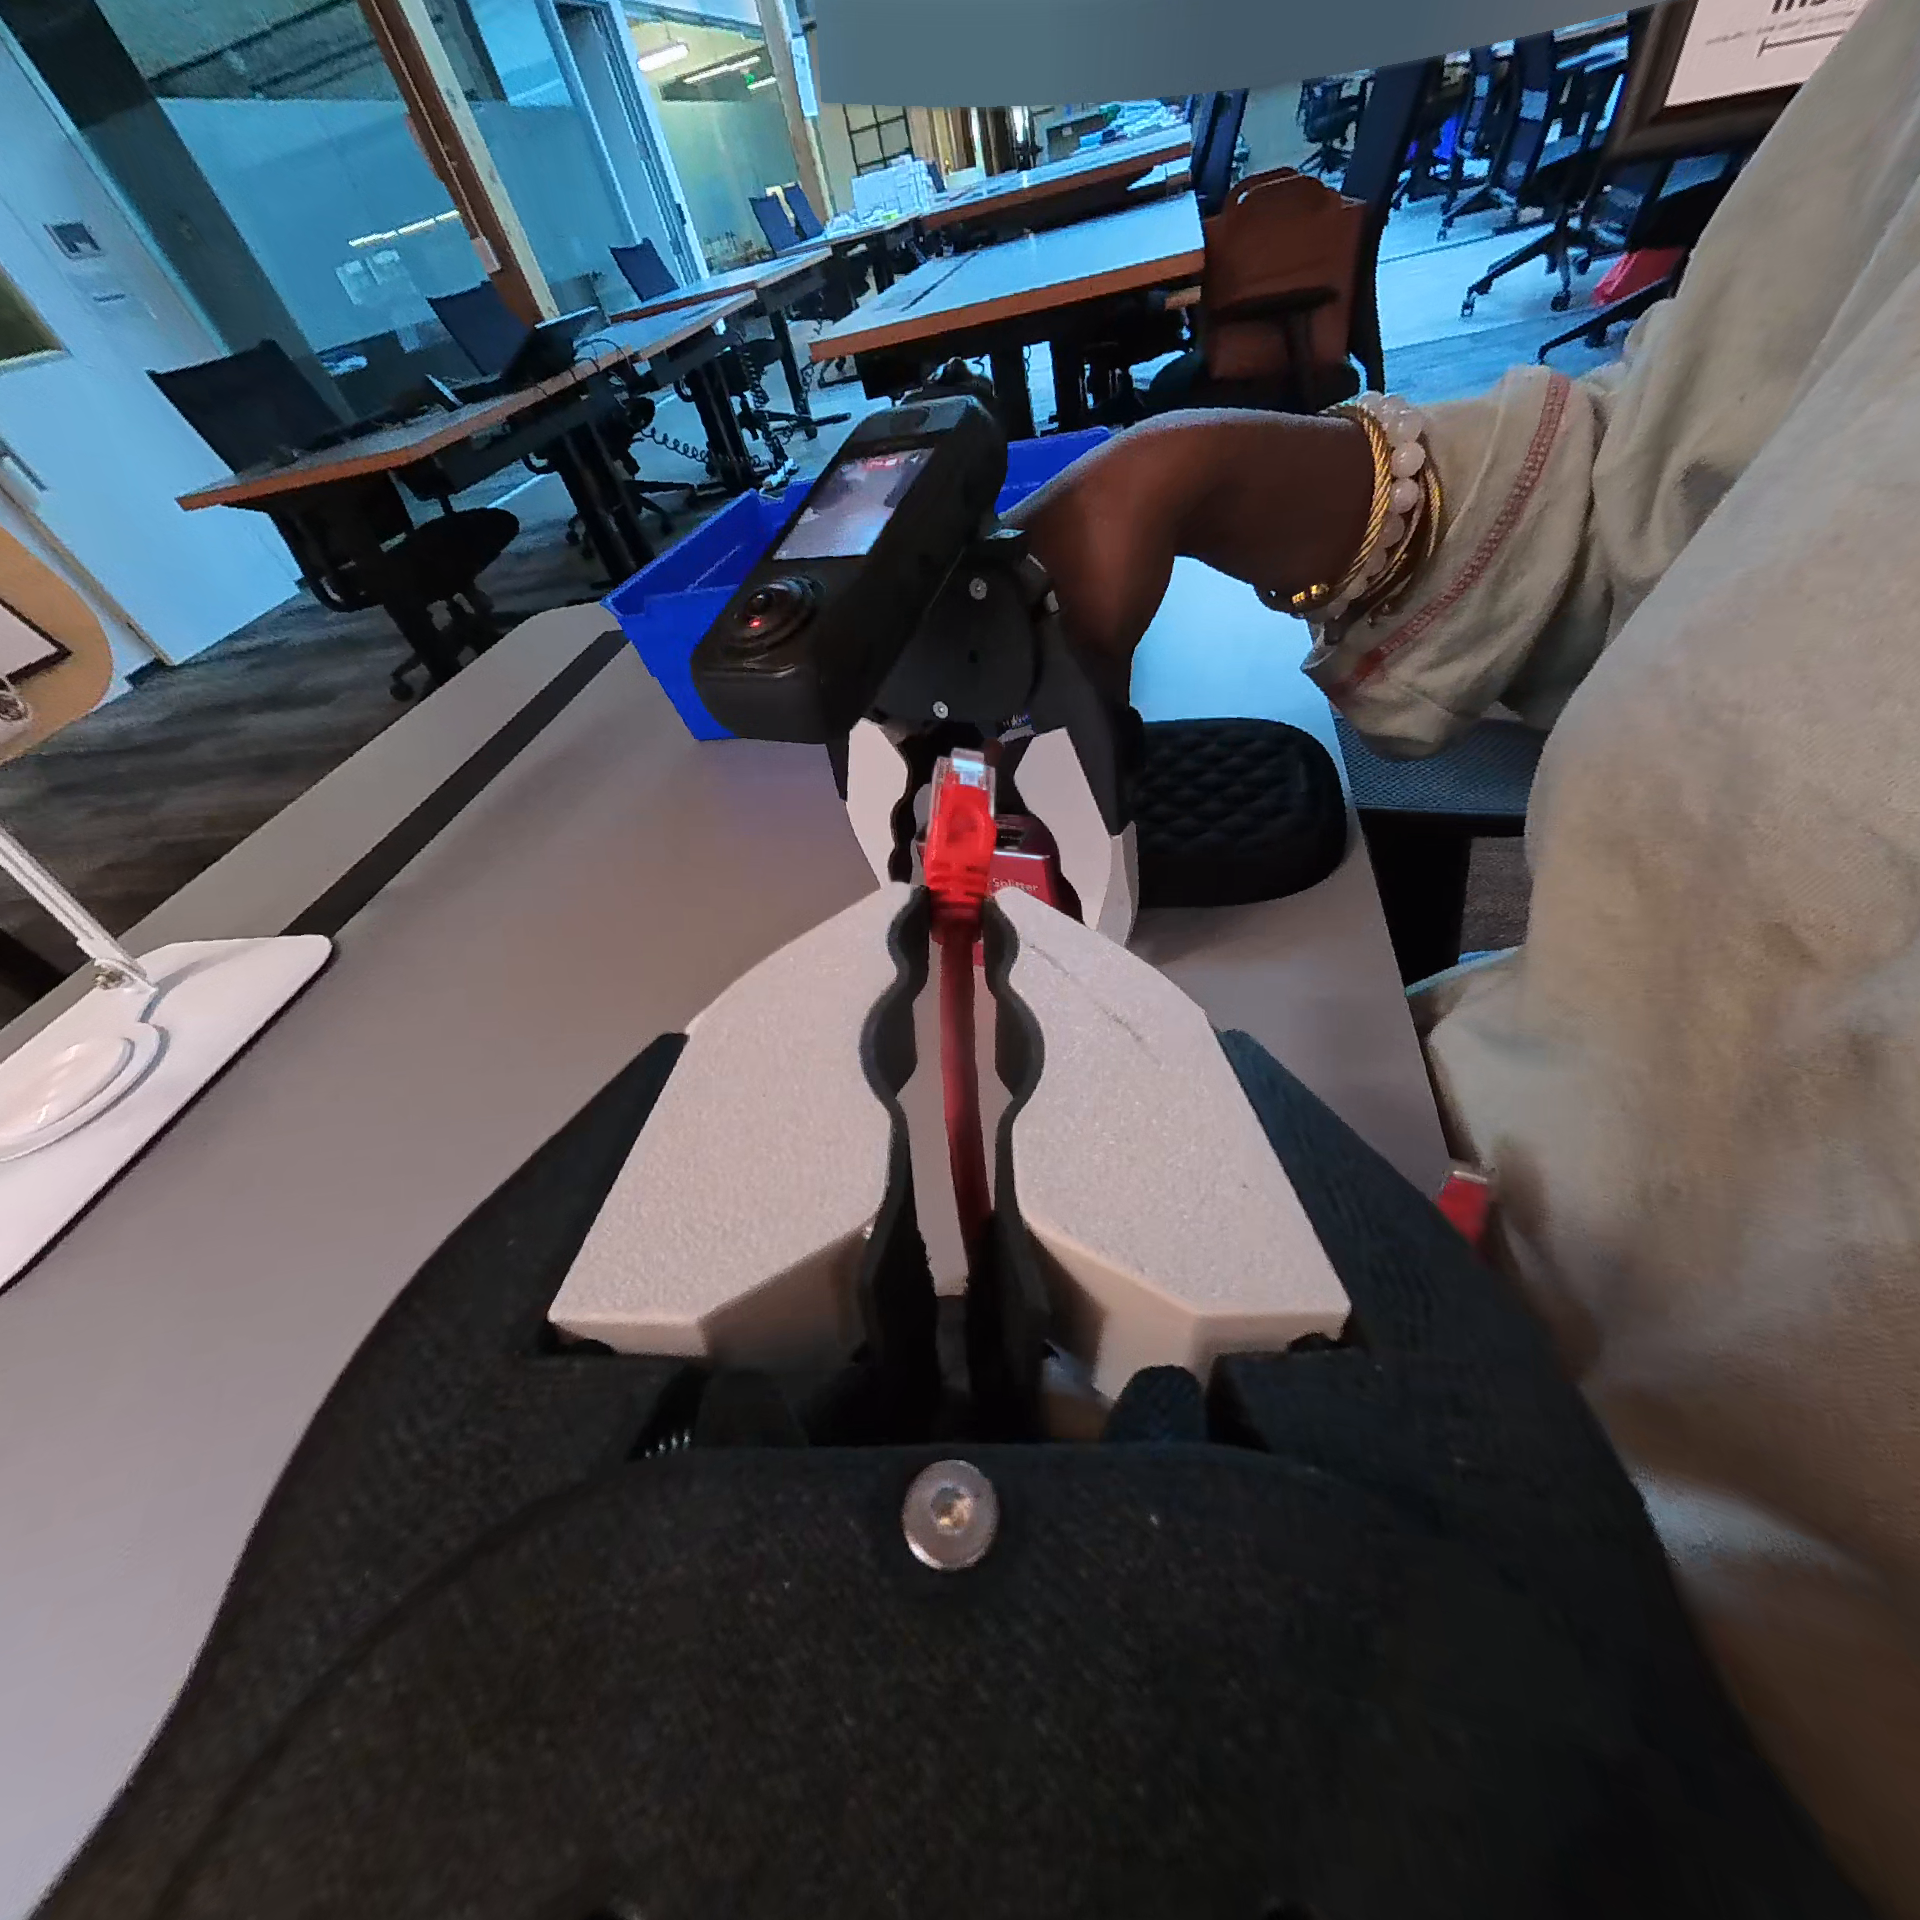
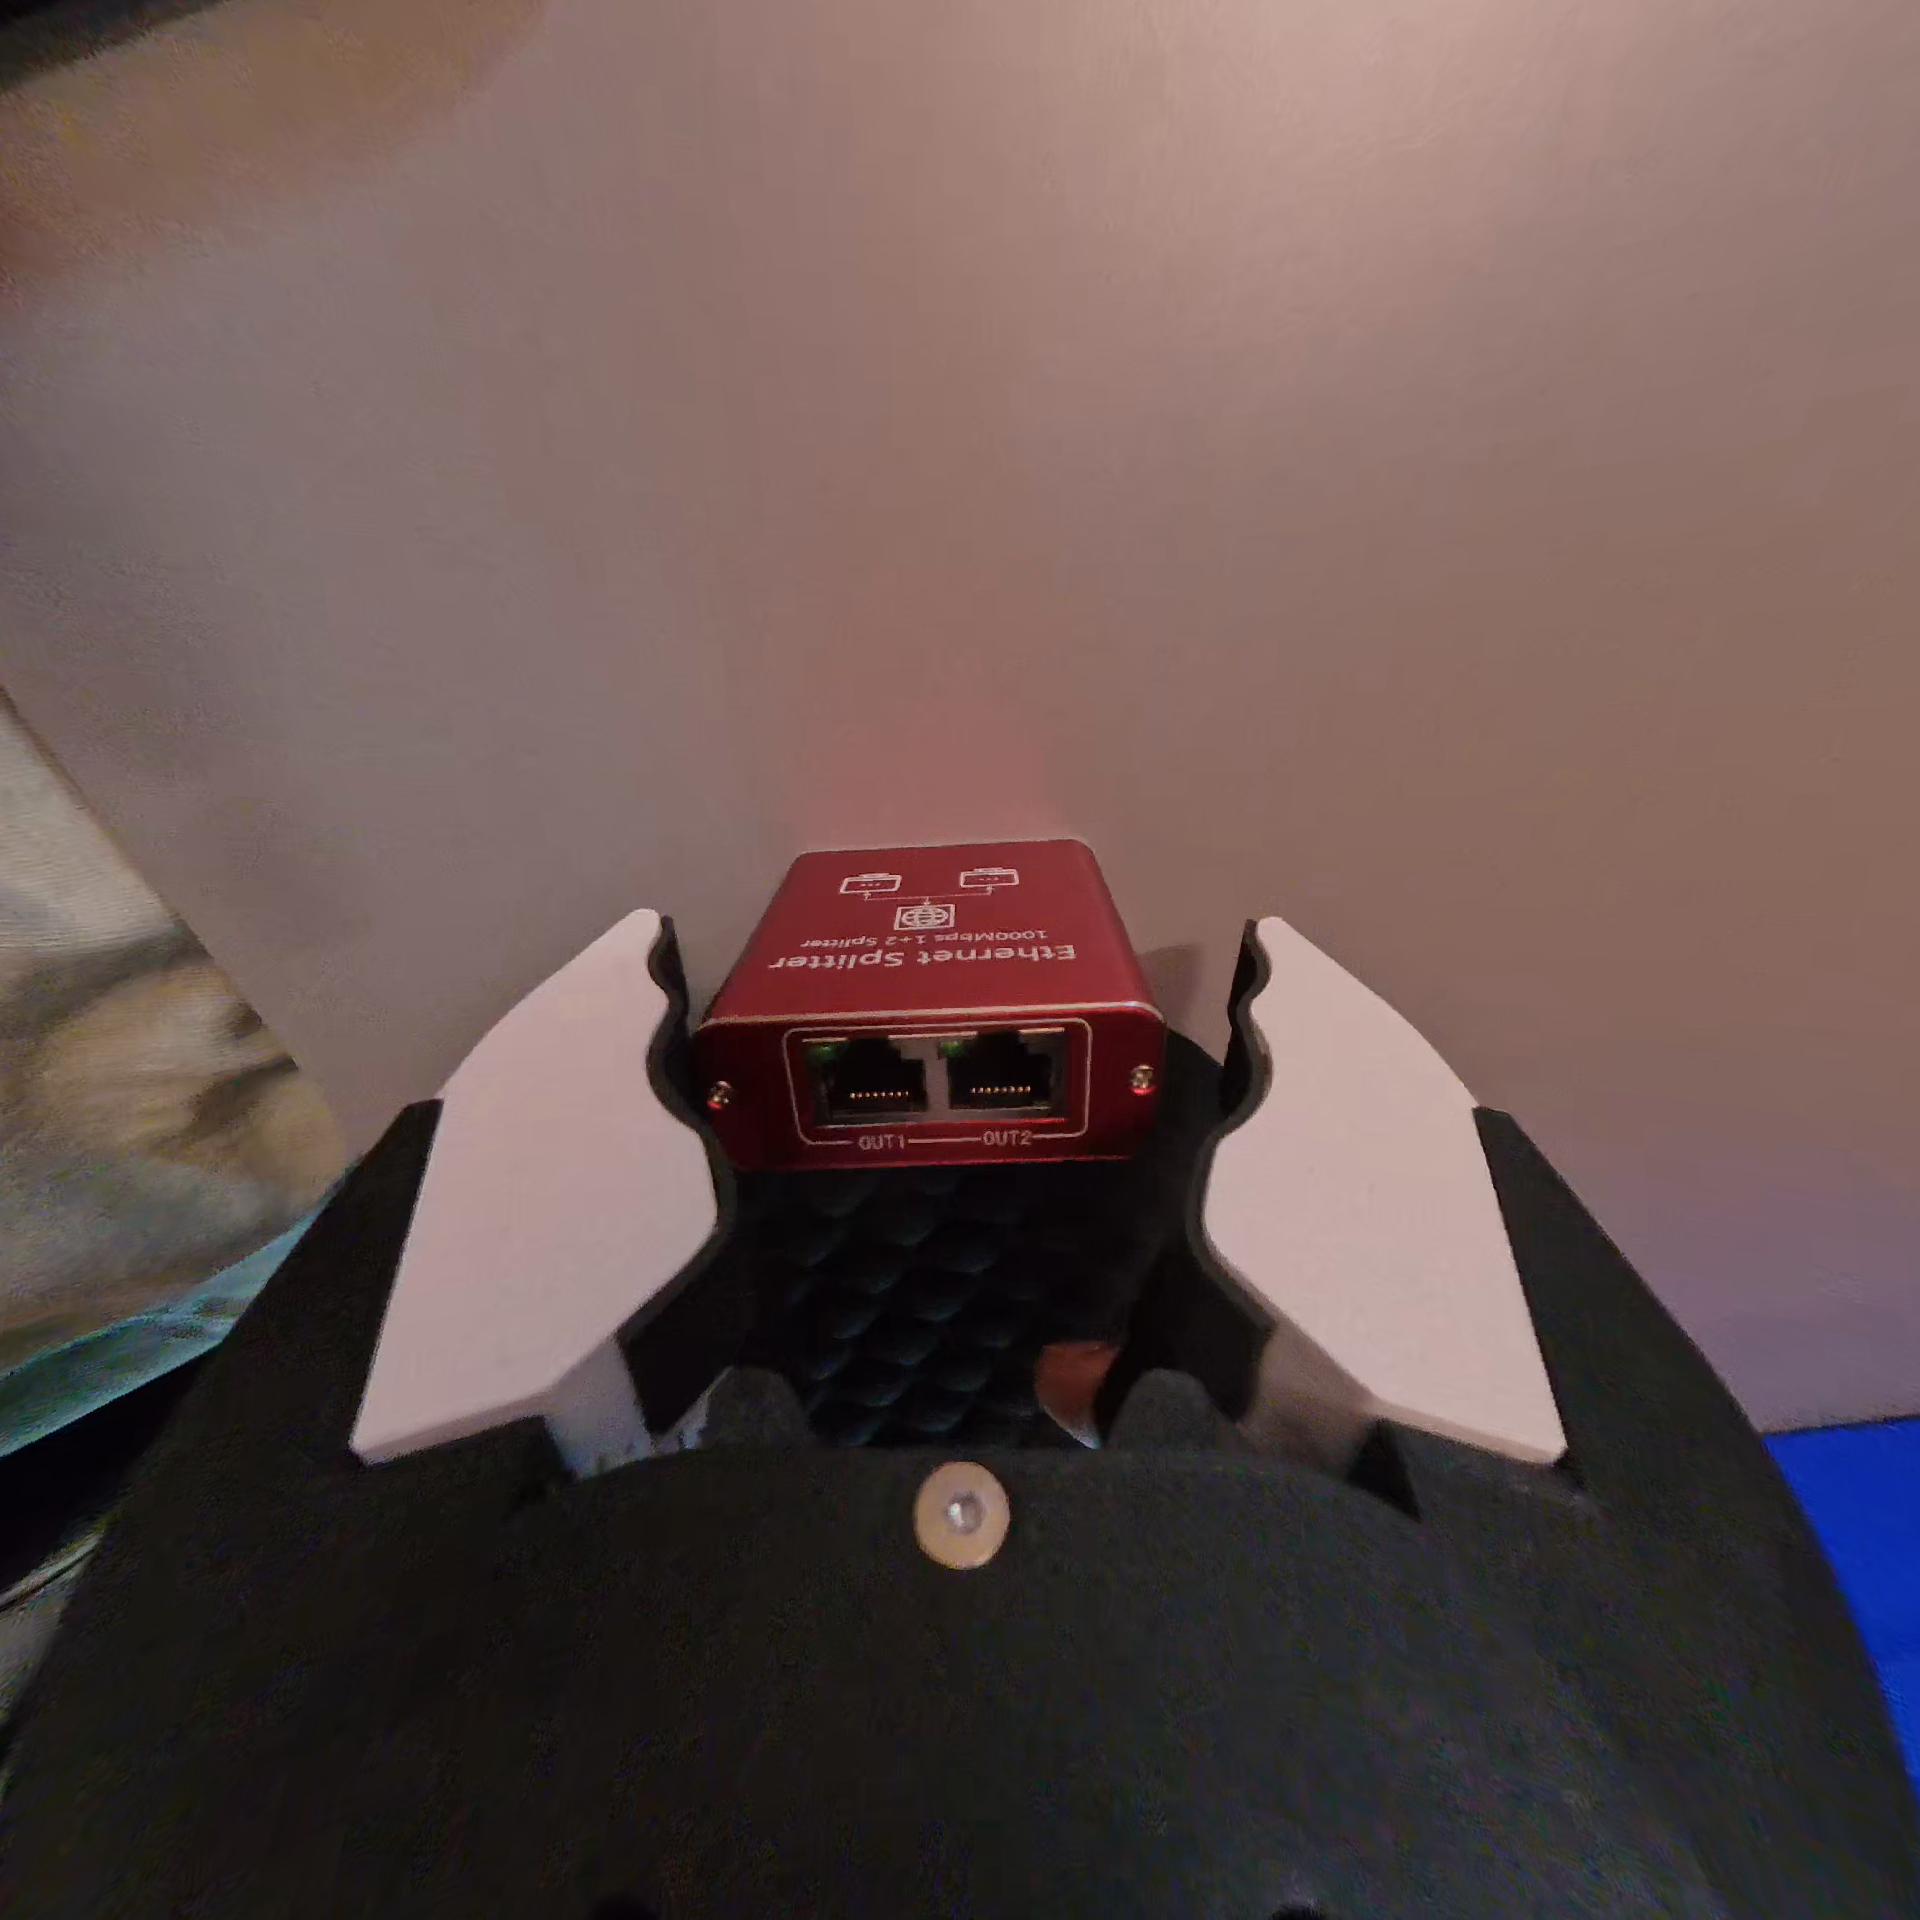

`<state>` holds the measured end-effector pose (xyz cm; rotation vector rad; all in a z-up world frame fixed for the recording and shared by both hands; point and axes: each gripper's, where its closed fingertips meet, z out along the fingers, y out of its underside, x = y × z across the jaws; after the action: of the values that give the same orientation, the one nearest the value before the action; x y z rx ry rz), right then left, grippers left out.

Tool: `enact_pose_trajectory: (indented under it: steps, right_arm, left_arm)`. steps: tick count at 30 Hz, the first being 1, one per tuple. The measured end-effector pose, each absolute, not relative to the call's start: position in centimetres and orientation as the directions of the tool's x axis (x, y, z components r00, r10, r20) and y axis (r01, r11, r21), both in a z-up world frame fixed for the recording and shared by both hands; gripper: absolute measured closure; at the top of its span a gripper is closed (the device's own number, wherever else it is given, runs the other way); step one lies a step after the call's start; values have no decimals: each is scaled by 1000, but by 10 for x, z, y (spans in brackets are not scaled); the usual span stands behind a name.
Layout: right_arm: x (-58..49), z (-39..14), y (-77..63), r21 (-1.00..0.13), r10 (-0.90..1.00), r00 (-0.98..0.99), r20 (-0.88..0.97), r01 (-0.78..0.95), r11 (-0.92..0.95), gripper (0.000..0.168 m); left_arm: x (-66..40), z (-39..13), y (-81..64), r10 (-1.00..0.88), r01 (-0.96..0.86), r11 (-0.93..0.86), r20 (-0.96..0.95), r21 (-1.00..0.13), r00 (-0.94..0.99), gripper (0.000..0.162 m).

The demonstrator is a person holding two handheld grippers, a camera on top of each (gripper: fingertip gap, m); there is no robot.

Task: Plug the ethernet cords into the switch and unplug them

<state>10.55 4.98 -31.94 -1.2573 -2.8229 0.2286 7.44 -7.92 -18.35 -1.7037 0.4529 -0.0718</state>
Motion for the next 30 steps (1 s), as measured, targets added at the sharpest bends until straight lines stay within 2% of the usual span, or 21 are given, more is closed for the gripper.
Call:
enact_pose_trajectory:
  steps: [11,20,26,28,30]
  right_arm:
    - [110,-328,47,-144,738,-670,-77,740,657,79]
    - [113,-329,49,-58,721,-687,-92,727,685,79]
    - [111,-325,45,-272,673,-738,-40,656,704,80]
    - [107,-312,35,-443,660,-749,-50,609,658,80]
    - [101,-281,21,-681,631,-774,-53,490,544,81]
  left_arm:
    - [73,-187,-79,-327,-259,-128,-205,-957,922,152]
    - [72,-190,-78,-323,-256,-129,-203,-958,924,153]
    - [67,-196,-77,-304,-235,-169,-176,-957,936,152]
    - [64,-199,-77,-295,-228,-200,-163,-953,941,152]
    - [62,-202,-76,-292,-211,-242,-137,-947,946,152]
